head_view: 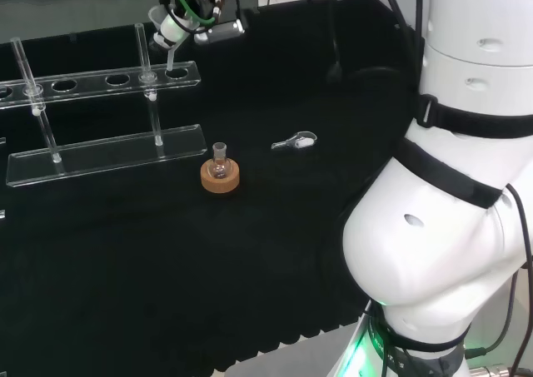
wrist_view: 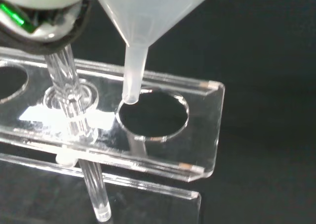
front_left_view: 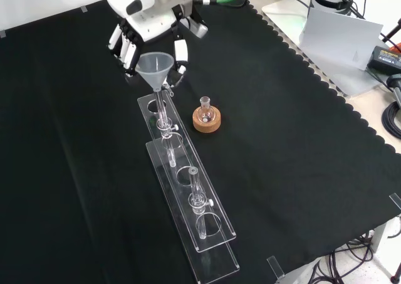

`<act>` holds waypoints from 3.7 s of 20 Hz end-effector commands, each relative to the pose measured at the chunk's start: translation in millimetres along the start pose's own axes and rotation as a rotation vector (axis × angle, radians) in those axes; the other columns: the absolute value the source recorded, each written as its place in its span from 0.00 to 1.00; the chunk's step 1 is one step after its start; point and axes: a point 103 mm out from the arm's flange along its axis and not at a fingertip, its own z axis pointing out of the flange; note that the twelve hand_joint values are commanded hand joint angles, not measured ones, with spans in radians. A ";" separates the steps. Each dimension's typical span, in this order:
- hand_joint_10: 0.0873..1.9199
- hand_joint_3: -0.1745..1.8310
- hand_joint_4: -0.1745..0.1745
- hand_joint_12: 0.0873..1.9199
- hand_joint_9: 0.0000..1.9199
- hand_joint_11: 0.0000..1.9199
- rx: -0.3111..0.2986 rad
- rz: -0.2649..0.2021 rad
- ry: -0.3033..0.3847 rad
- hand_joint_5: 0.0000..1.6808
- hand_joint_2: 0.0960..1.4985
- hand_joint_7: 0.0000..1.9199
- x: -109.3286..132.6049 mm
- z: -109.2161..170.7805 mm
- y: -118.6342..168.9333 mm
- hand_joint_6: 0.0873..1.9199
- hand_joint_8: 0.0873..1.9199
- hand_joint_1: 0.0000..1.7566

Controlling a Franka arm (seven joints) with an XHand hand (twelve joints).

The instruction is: Place the funnel on the round-bottom flask.

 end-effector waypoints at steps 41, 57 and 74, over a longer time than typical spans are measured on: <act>0.15 0.28 1.00 0.61 0.69 0.36 0.062 0.032 -0.115 0.74 0.50 0.77 -51.0 5.8 -127.9 0.29 0.18 0.63; 0.14 0.31 1.00 0.61 0.69 0.36 0.109 0.015 -0.156 0.74 0.48 0.78 -33.5 41.6 -128.8 0.29 0.16 0.63; 0.14 0.32 1.00 0.61 0.70 0.36 0.155 0.040 -0.140 0.75 0.47 0.79 -35.4 77.8 -125.1 0.29 0.16 0.63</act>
